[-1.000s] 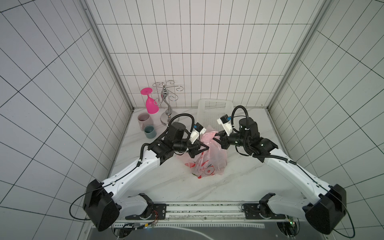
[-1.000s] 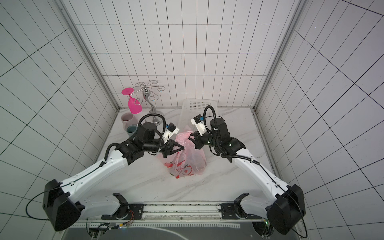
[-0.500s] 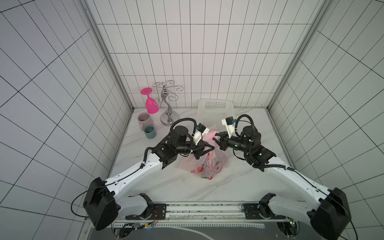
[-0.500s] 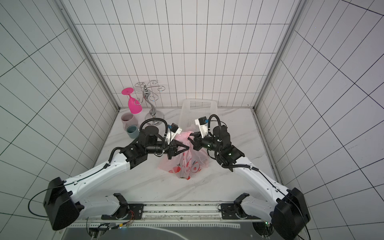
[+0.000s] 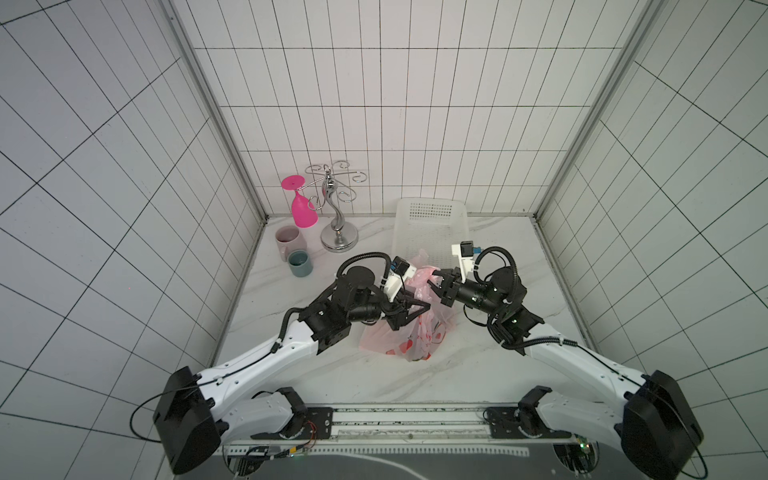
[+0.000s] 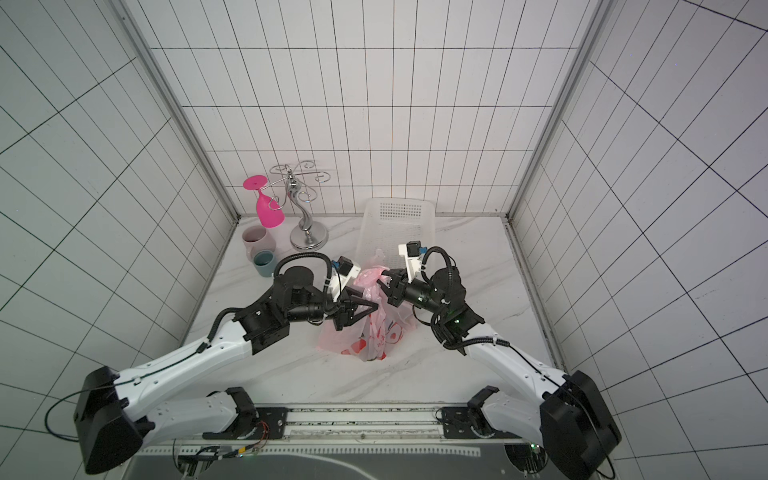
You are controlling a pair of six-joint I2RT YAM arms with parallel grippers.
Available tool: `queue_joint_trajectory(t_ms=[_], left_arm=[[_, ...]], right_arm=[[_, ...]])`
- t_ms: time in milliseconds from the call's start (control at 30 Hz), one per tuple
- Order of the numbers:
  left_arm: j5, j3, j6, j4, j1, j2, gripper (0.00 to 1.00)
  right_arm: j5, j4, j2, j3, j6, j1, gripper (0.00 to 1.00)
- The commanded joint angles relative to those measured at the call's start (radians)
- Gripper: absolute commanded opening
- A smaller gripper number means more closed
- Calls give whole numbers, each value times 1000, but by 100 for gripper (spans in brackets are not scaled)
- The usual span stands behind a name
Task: Place the pineapple into a plastic bag & tie a knot
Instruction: Cross the plastic bag at the center of the board.
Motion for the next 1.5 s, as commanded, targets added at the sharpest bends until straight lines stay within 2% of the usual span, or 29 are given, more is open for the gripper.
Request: queue_joint_trajectory(t_ms=[0,100,167,267,367,567,833,900,1000,1100,1133,1300,1467], left_arm=[[-163,-15,52,-145,20,-138,33],[-306,-34,66,-210,34,-267,37],[-409,-59,70,-222,35,-323,44],[-454,-90,119,-192,39,-333,53],[-435,-88,172,-156,40,-272,57],[-316,-41,249,-124,33,-107,62],[-347,-39,295,-36,-14,-32,64],[-346,-36,294,-20,-16,-13,60],[-321,-25,296,-11,-20,18,47],[-302,-7,290,-21,-22,50,9],[-302,0,286,-30,-23,58,0],[-327,25,263,-69,-21,44,0],[-283,43,230,-130,-29,-20,0]], right_arm=[[-62,111,-22,-9,-51,-1,0],[-78,52,-23,-1,-99,0,0],[-83,28,-24,1,-121,-1,0],[-94,-6,-23,7,-143,-1,0],[-106,-48,-23,16,-160,0,0],[-117,-118,-51,-1,-186,-1,0],[-97,-271,-92,-11,-246,0,0],[-86,-299,-102,-15,-258,0,0],[-77,-349,-114,-9,-278,1,0],[-55,-398,-128,-3,-296,-1,0],[-37,-418,-132,-1,-301,-1,0],[80,-541,-132,27,-329,-1,0],[170,-580,-141,45,-350,-2,0]])
